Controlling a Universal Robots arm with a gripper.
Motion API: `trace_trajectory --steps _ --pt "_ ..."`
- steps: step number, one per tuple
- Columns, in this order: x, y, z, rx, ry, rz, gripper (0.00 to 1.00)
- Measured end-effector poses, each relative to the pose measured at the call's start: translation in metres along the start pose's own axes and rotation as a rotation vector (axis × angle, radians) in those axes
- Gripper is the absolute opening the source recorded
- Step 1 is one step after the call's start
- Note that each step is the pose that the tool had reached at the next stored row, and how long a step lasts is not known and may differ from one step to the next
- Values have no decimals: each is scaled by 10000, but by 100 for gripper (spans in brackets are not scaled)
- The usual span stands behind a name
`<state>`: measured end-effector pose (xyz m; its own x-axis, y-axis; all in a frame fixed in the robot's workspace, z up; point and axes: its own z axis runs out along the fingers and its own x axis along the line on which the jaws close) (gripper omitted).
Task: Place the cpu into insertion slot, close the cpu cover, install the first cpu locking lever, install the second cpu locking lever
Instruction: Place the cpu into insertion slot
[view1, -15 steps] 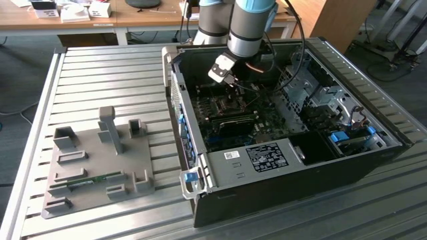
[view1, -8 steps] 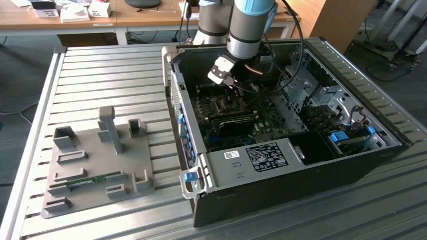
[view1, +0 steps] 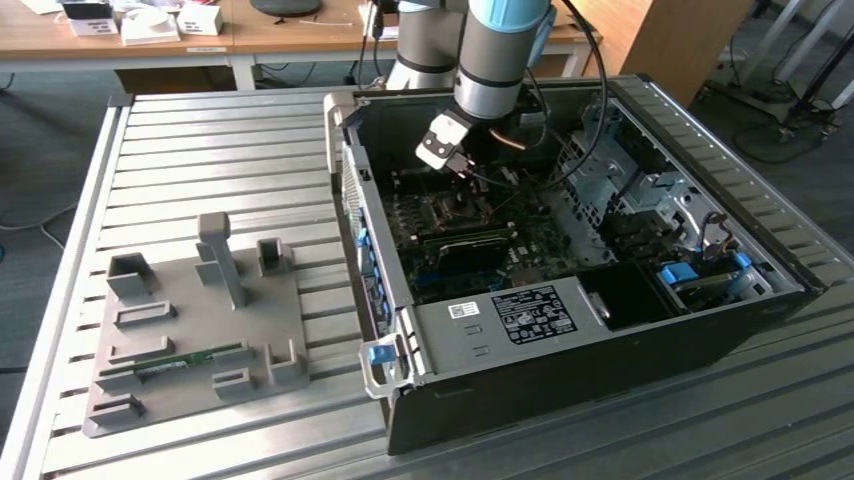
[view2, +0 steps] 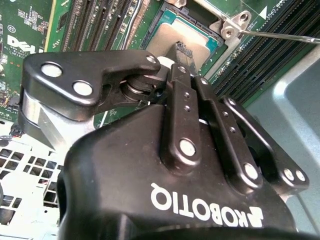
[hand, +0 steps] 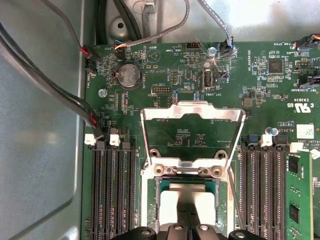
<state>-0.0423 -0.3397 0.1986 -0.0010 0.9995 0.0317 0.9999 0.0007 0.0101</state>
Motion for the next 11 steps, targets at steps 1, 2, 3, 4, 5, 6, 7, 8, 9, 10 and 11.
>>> trace_trajectory --steps 1,2,3,4,5,6,7,8,9,10,11 --pt "0 0 0 0 0 0 11" --pt "0 0 0 0 0 0 11" --pt "0 0 1 0 1 0 11" --pt "0 0 1 0 1 -1 11" --pt "0 0 1 0 2 0 11" --pt "1 0 -1 -2 3 0 11" --pt "1 1 -5 -6 8 0 11" --pt "3 2 -11 -12 18 -1 11" --pt "4 2 -24 -8 15 -1 11" --pt "2 1 -44 -1 3 -1 11" --pt "2 1 -60 -1 4 0 11"
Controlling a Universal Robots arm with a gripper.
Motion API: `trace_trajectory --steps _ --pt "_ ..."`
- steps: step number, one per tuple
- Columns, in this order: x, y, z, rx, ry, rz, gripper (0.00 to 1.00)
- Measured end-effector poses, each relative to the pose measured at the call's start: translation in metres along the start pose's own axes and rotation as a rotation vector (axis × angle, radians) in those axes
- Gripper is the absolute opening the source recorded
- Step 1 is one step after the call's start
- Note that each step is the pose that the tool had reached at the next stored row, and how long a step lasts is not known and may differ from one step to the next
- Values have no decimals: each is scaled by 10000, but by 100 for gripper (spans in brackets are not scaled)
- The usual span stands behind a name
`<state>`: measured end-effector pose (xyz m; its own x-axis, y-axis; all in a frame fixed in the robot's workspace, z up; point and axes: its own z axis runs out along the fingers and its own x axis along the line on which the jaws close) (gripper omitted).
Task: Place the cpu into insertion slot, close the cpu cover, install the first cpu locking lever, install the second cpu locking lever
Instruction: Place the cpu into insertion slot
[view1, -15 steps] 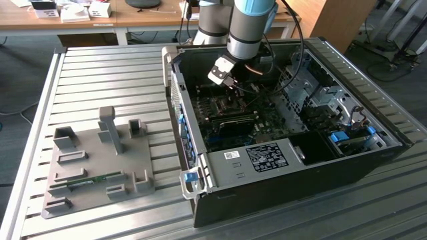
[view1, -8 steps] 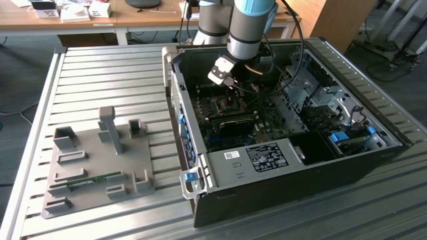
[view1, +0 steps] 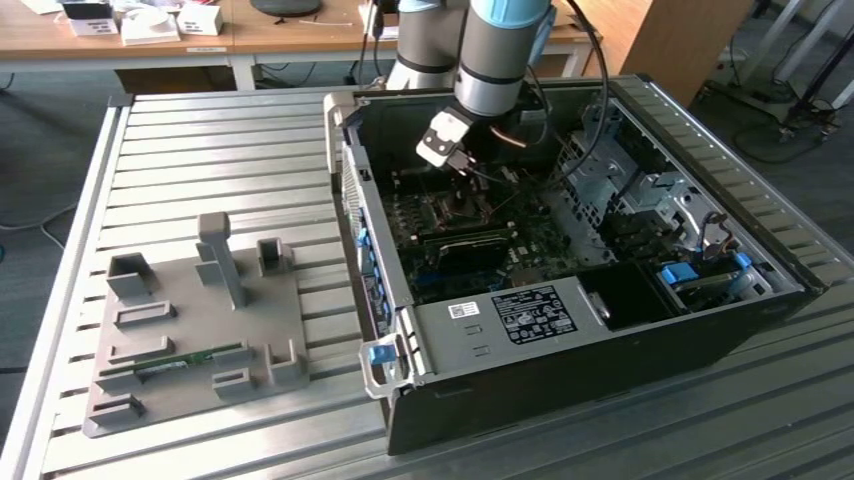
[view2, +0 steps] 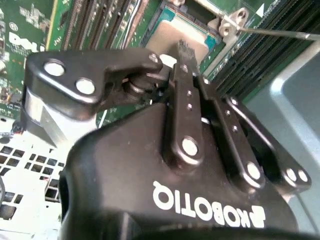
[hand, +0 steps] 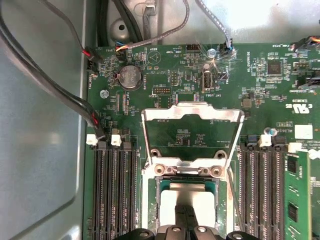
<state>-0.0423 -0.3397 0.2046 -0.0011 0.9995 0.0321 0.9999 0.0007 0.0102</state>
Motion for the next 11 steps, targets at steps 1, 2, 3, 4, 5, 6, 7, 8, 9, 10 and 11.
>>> trace_trajectory --steps 1,2,3,4,5,6,7,8,9,10,11 --pt "1 0 -17 -1 2 0 11" --pt "1 0 -36 1 -2 0 11" --pt "1 0 -57 1 -4 0 11" --pt "2 1 -79 1 -3 0 11" --pt "3 1 -103 0 -2 0 11" --pt "4 1 -126 1 -3 0 11" --pt "4 1 -149 2 -3 0 11" --pt "5 2 -172 1 -2 0 11" --pt "6 2 -195 1 -2 0 11" --pt "7 2 -215 1 -3 0 11" --pt "7 2 -235 1 -3 0 11"
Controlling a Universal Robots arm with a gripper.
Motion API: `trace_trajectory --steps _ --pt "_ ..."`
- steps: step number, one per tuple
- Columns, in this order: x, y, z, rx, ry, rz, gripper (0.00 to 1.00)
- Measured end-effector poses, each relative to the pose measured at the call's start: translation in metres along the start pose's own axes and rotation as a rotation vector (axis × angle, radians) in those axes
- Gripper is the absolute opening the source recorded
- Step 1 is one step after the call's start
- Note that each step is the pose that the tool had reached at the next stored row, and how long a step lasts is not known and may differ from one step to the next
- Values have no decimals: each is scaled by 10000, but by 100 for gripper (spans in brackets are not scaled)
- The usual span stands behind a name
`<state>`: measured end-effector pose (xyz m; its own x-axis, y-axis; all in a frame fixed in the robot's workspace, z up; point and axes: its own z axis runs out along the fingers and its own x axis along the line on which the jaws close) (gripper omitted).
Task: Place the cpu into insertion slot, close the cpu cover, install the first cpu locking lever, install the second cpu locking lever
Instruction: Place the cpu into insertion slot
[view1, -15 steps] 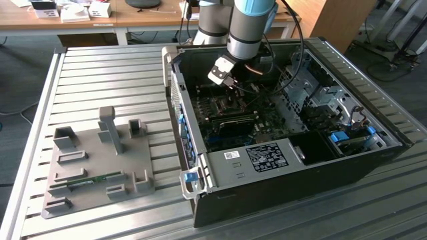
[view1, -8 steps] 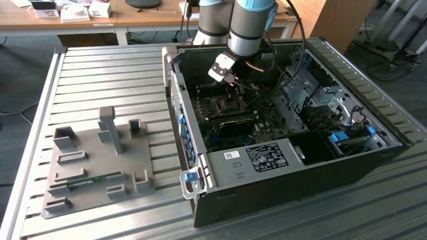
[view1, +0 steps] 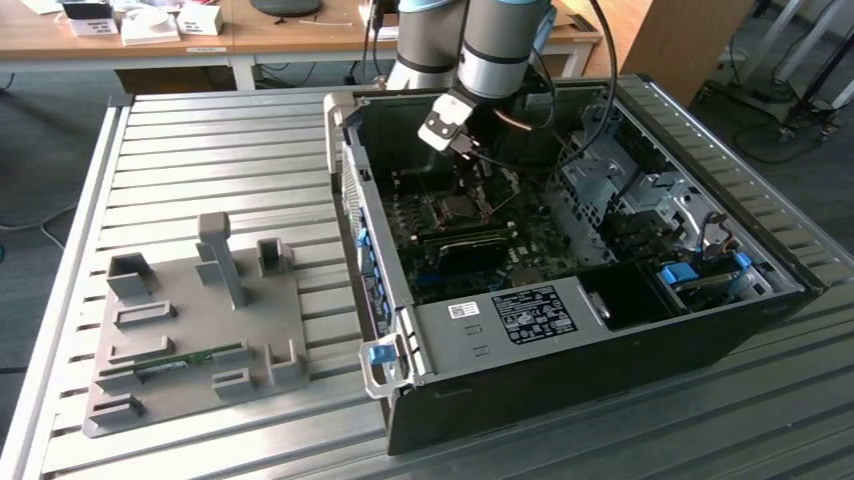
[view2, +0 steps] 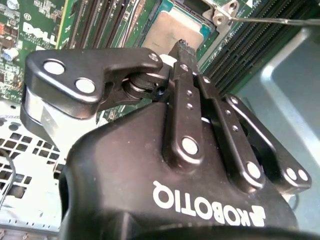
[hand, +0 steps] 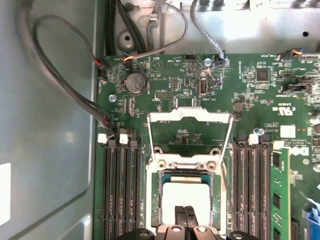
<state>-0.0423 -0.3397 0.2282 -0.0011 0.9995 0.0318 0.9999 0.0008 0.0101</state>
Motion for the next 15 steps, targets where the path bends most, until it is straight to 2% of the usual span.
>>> trace_trajectory --steps 3,11,15 --pt "2 1 -39 0 1 0 11" --pt "1 0 -43 2 -4 0 11" --pt "3 1 -92 0 -1 0 11"
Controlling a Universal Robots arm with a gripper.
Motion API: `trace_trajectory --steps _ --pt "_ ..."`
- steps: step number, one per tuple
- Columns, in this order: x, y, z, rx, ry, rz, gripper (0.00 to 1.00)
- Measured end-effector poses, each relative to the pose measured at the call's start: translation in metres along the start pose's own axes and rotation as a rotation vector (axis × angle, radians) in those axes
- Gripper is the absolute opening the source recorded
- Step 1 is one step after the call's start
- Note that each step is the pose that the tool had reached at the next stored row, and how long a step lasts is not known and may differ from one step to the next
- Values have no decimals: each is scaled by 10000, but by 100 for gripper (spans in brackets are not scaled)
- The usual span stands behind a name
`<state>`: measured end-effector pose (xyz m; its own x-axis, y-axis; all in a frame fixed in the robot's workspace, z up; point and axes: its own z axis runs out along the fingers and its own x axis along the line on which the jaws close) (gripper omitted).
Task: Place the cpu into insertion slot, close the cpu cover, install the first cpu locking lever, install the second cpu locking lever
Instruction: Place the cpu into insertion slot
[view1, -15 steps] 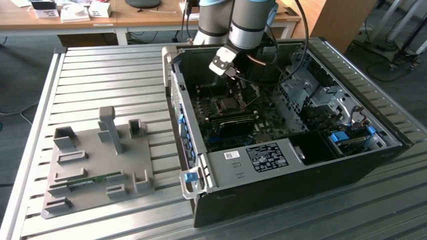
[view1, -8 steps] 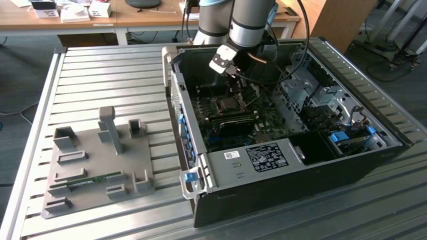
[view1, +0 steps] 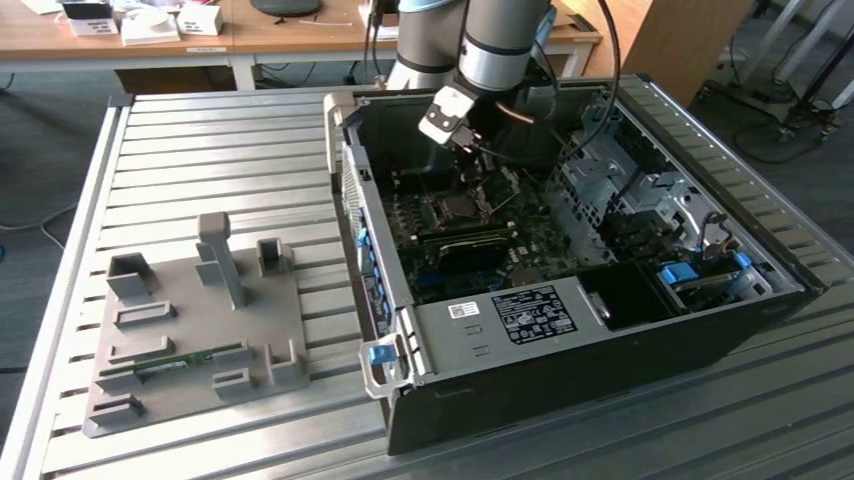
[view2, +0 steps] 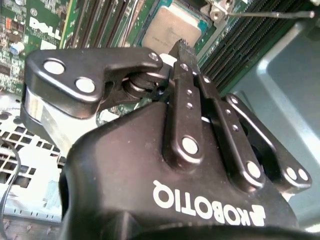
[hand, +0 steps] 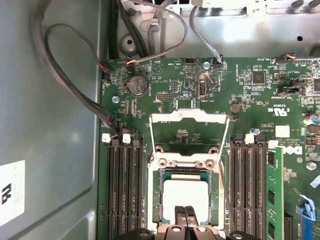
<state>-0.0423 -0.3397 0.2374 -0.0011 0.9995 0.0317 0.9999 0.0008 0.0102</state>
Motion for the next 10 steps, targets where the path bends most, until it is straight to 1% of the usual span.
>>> trace_trajectory --steps 5,10 --pt "2 1 -78 0 1 1 11" --pt "3 1 -88 -1 3 0 11"
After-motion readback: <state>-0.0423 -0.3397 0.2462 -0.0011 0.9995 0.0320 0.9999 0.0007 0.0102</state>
